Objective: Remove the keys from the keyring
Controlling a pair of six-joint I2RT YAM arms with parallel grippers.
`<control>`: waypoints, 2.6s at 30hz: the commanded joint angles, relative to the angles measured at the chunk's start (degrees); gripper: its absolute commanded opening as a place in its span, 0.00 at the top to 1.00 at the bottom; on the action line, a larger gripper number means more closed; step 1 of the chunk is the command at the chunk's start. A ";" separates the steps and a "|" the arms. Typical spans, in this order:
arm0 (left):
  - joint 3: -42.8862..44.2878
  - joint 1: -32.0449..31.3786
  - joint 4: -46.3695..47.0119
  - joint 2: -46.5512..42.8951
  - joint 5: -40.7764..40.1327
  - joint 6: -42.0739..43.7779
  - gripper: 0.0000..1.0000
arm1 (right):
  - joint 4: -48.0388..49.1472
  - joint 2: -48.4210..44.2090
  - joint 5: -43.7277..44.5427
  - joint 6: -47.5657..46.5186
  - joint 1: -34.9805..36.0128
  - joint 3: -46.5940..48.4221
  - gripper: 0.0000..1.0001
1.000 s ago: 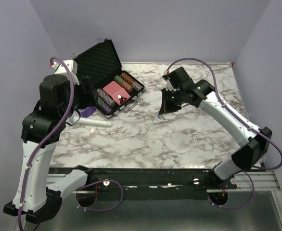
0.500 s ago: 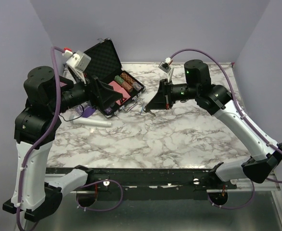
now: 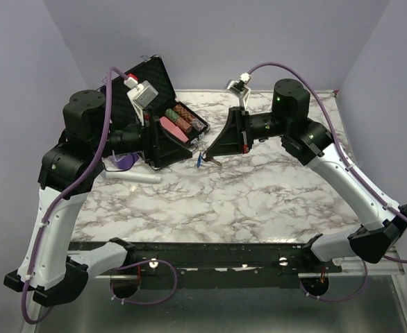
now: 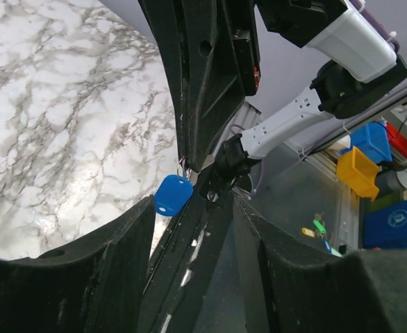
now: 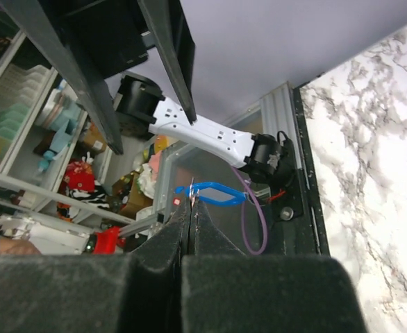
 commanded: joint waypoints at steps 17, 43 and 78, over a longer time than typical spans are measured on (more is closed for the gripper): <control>8.97 -7.89 -3.50 7.81 -0.74 0.10 0.58 | 9.12 -0.27 -5.84 8.00 0.30 0.24 0.99; 10.47 -10.26 -5.97 9.83 -6.45 0.71 1.00 | 14.48 -0.80 -6.90 11.87 0.30 -0.46 0.99; -7.03 -12.72 13.19 -1.95 -28.78 -24.25 1.00 | 43.66 -3.26 6.64 26.81 0.30 -8.54 0.99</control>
